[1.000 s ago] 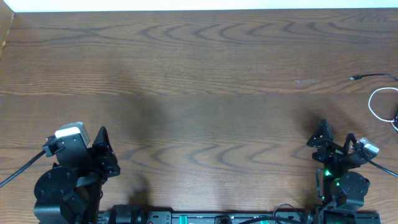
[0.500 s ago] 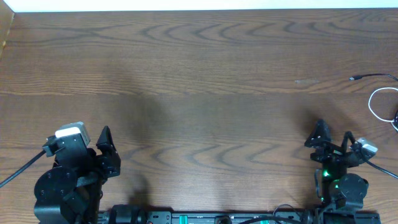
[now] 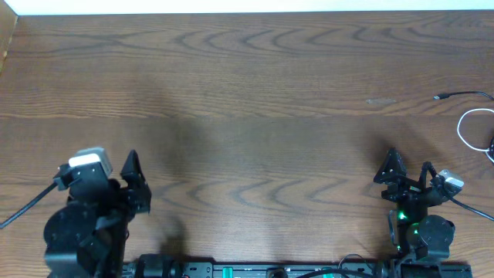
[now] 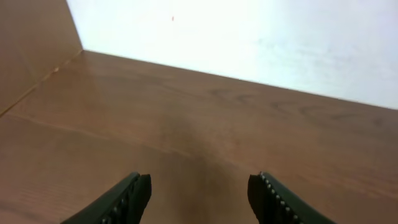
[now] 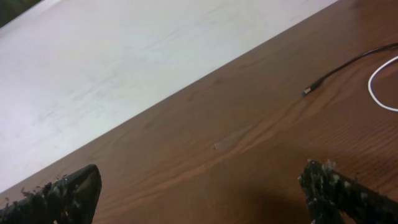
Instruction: Untangle cables
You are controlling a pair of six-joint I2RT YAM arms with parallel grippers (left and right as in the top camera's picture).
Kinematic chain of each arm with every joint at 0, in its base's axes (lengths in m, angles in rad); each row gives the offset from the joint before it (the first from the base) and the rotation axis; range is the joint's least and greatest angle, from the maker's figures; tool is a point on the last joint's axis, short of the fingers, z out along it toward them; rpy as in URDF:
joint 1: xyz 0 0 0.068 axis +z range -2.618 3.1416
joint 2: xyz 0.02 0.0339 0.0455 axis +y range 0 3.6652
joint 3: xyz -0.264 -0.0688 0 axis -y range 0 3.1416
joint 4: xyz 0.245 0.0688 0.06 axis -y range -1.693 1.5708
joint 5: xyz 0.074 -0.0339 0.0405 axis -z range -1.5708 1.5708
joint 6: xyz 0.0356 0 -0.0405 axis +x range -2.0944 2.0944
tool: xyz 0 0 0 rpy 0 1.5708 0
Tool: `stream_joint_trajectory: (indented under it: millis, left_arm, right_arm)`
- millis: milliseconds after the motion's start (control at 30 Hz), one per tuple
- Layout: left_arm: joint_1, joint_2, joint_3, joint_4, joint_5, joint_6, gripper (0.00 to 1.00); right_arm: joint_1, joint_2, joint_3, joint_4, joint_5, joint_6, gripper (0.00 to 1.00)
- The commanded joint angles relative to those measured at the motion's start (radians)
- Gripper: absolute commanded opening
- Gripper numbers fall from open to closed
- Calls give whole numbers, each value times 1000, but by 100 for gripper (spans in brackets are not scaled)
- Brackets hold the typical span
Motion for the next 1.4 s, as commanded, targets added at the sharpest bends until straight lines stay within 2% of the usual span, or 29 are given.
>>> stream_joint_trajectory:
  millis: [0,167,300,433,467,567,700,1100,1367]
  left_arm:
    - [-3,-1,-120,91,66,-17,60]
    - [-3,0,-285,248,261,-134,63]
    - [-3,2,-389,315,328,-201,66]
    - [-3,21,-435,314,328,-200,80]
    - [-3,29,-443,310,328,-200,87]
    - [-3,51,-449,287,299,-193,93]
    - [-3,91,-457,315,275,-188,94]
    - [-49,199,-648,763,335,-172,95]
    - [-72,50,-738,866,302,-163,95]
  right_arm:
    - [6,-10,-6,-1,8,7,99]
    - [6,-10,-6,-1,8,7,99]
    - [6,-10,-6,-2,8,7,99]
    - [6,-10,-6,-2,8,7,99]
    - [6,-10,-6,-2,8,7,99]
    - [6,-10,-6,-2,8,7,99]
    - [6,-10,-6,-1,8,7,99]
    - [6,-10,-6,-2,8,7,99]
    - [6,-10,-6,-1,8,7,99]
